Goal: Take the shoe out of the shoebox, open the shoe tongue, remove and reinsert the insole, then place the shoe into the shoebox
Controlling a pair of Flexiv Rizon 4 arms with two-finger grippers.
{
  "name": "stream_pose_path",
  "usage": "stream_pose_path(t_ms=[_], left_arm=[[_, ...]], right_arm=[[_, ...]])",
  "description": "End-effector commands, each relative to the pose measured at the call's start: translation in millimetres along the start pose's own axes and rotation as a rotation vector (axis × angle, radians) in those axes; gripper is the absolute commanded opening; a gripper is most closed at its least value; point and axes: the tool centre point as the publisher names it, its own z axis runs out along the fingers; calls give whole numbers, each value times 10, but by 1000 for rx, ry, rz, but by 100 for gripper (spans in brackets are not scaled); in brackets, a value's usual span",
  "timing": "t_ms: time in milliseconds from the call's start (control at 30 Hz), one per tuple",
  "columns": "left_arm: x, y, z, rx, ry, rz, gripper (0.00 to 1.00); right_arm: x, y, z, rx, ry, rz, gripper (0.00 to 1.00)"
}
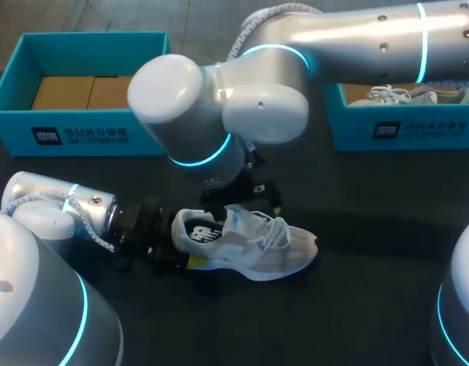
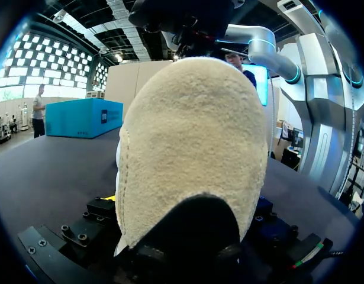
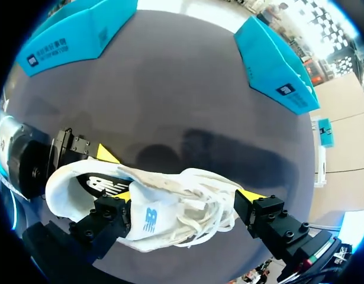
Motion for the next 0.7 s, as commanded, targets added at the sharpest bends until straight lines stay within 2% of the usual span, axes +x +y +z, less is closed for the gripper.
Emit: stream_pose_path(t_ms=[33,433,500,700], left_arm=[[-29,15,8,-3,2,0,0],[-29,15,8,-3,2,0,0],[-29,15,8,-3,2,0,0],[-29,15,8,-3,2,0,0]], right_arm=[[43,-94,19,-9,8,1007,100],[90,-182,-81,26,-26,1051,100],[79,-208,-111,28,-31,1067,96],[42,-241,-144,29,-30,1101,95]])
